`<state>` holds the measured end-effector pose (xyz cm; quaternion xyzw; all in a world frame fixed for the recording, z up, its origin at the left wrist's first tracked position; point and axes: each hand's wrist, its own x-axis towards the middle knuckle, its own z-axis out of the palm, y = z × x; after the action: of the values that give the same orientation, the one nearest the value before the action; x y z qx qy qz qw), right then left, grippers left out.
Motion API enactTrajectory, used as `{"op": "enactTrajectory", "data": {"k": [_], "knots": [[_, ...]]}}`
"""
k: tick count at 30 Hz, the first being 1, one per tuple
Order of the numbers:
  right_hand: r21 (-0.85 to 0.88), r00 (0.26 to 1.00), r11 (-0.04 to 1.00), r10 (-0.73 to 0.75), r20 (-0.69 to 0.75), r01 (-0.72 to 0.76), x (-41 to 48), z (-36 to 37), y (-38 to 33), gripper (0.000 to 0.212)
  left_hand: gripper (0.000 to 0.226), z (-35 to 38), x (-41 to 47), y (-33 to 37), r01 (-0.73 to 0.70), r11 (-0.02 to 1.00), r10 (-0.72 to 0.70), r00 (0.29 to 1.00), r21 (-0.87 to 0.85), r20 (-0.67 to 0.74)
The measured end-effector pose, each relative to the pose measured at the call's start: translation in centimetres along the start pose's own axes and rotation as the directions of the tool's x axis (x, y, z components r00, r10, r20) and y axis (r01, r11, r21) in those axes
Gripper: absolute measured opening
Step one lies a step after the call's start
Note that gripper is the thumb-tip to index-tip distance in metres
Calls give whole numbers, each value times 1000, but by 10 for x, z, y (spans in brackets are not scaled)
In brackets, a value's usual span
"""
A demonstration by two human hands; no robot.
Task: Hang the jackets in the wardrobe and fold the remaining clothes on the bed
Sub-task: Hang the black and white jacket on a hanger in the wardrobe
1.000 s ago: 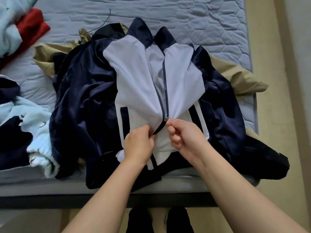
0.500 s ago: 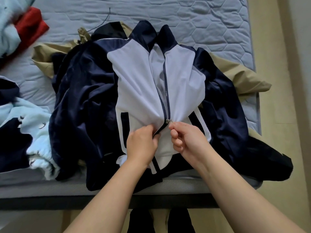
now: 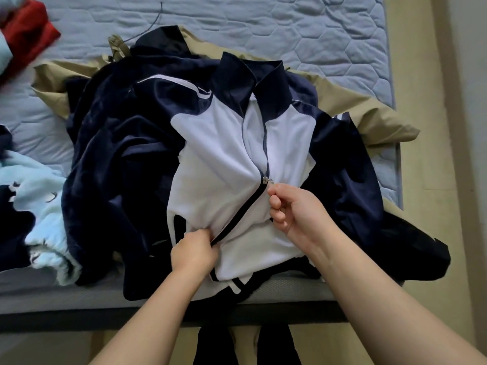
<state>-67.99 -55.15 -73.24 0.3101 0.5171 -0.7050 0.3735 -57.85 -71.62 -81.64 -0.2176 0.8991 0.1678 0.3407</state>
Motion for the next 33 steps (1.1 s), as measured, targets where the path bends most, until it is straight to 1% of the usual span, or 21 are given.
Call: {"op": "enactTrajectory", "data": {"k": [2,4,6,8,11,13,16,17,18,20,21,22,23,24,26,27,30,33], "knots": [[1,1000,1000,0,10,-1,0,0,-2,21,16,-7,-4,10,-84,996,81,989,-24,-125],[-10,1000,1000,0,10,0,0,1,-4,22,22,-17,-6,28,-193,980,171,946,-55,-275],[-19,1000,1000,-2,9,3,0,2,-7,23,27,-26,-4,50,-289,953,237,899,-93,-367],[-23,1000,1000,-11,16,11,-1,3,-11,23,30,-34,0,71,-338,935,260,860,-107,-440],[-38,997,998,-50,55,52,-5,5,-16,24,37,-42,0,90,-367,921,237,799,-135,-553],[-39,990,994,-98,104,102,-9,8,-20,26,32,-48,-1,94,-398,903,227,763,-164,-606],[-33,973,985,-164,160,172,-16,13,-27,28,20,-55,-1,94,-438,881,242,741,-177,-627],[-36,969,982,-177,170,186,-18,14,-29,28,23,-56,-1,93,-447,873,238,738,-194,-631],[-40,967,981,-182,177,192,-18,15,-32,28,31,-57,-3,94,-451,865,221,739,-223,-637],[-54,967,981,-174,185,187,-18,18,-35,28,55,-60,-7,98,-426,855,157,755,-294,-636],[-64,969,982,-165,186,180,-17,20,-37,28,63,-63,-8,102,-406,853,124,766,-327,-630],[-76,970,982,-157,187,173,-17,21,-38,28,65,-65,-9,105,-388,849,93,778,-359,-621],[-90,970,981,-152,189,171,-17,23,-38,29,61,-69,-7,108,-371,840,66,793,-395,-605],[-103,970,979,-153,187,175,-17,23,-38,29,53,-72,-5,111,-359,831,51,809,-424,-585],[-102,969,975,-179,171,199,-18,22,-39,30,25,-77,2,114,-368,832,81,820,-414,-566],[-83,966,973,-200,164,216,-19,21,-41,30,22,-78,5,114,-393,830,110,809,-394,-577],[-22,955,966,-249,160,256,-22,13,-48,30,37,-77,6,102,-478,826,222,764,-299,-605],[-34,968,974,-218,126,224,-21,8,-51,30,47,-72,5,84,-502,844,312,746,-189,-588]]}}
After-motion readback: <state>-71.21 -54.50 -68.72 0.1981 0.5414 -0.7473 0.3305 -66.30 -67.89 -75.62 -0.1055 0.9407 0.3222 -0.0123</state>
